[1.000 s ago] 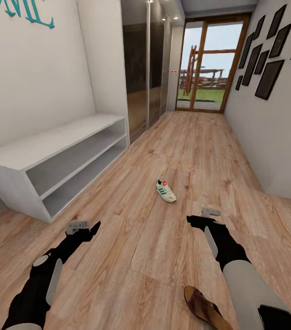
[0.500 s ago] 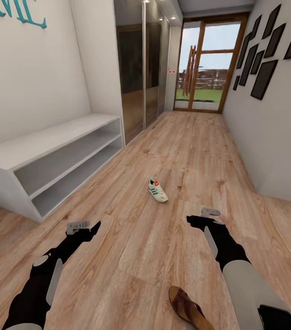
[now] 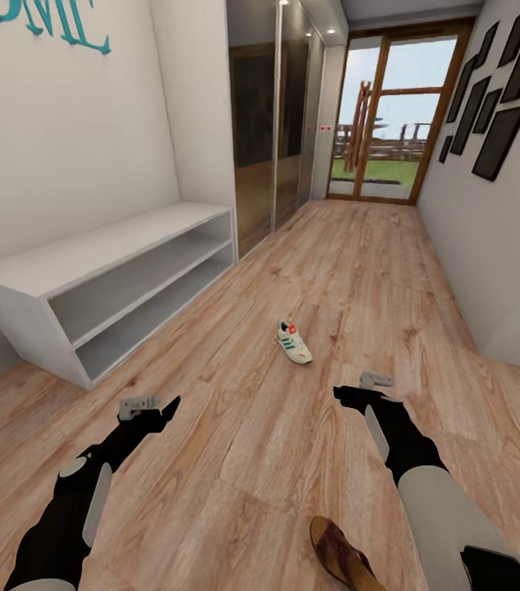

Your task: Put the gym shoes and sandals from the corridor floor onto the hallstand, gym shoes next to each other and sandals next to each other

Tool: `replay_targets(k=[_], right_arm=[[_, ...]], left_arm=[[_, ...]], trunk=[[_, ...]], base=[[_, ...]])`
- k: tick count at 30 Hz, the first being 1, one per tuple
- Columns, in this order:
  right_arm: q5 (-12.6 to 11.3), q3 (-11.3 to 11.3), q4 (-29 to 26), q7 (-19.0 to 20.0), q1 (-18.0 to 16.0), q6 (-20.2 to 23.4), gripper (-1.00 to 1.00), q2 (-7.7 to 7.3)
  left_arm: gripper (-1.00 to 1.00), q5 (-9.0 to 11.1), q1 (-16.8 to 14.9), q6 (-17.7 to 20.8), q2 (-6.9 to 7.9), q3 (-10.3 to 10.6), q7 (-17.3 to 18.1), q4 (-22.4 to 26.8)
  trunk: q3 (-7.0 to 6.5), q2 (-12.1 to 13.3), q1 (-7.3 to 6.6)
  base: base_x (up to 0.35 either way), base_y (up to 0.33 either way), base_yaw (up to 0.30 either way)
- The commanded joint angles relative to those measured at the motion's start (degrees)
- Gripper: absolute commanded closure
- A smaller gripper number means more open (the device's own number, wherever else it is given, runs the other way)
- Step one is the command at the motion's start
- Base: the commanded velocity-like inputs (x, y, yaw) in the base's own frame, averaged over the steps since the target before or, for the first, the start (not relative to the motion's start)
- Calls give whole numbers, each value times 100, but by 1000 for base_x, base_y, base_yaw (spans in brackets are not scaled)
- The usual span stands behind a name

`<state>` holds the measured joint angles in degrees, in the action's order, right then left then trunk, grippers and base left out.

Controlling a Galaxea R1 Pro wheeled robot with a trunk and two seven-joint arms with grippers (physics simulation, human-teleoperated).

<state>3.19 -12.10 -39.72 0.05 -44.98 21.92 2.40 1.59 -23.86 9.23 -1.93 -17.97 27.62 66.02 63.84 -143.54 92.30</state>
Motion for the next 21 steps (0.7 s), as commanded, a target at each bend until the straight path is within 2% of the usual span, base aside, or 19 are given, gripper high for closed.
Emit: replay_targets(k=[1, 8, 16, 21], right_arm=[[33, -20, -10, 4, -2, 31, -100, 6], [33, -20, -10, 4, -2, 31, -100, 6], [33, -20, -10, 4, -2, 31, -100, 6], [33, -20, -10, 4, -2, 31, -100, 6]], left_arm=[[-100, 17, -4, 52, -8, -22, 42, 7], [-100, 17, -4, 52, -9, -22, 48, 5], [-100, 17, -4, 47, -9, -22, 47, 6], [-100, 17, -4, 44, -9, -22, 44, 7]], trunk=[[5, -2, -1], [5, -2, -1], [5, -2, -1], [5, -2, -1]], base=[[0, -142, 11], [0, -168, 3], [0, -24, 1], [0, -13, 114]])
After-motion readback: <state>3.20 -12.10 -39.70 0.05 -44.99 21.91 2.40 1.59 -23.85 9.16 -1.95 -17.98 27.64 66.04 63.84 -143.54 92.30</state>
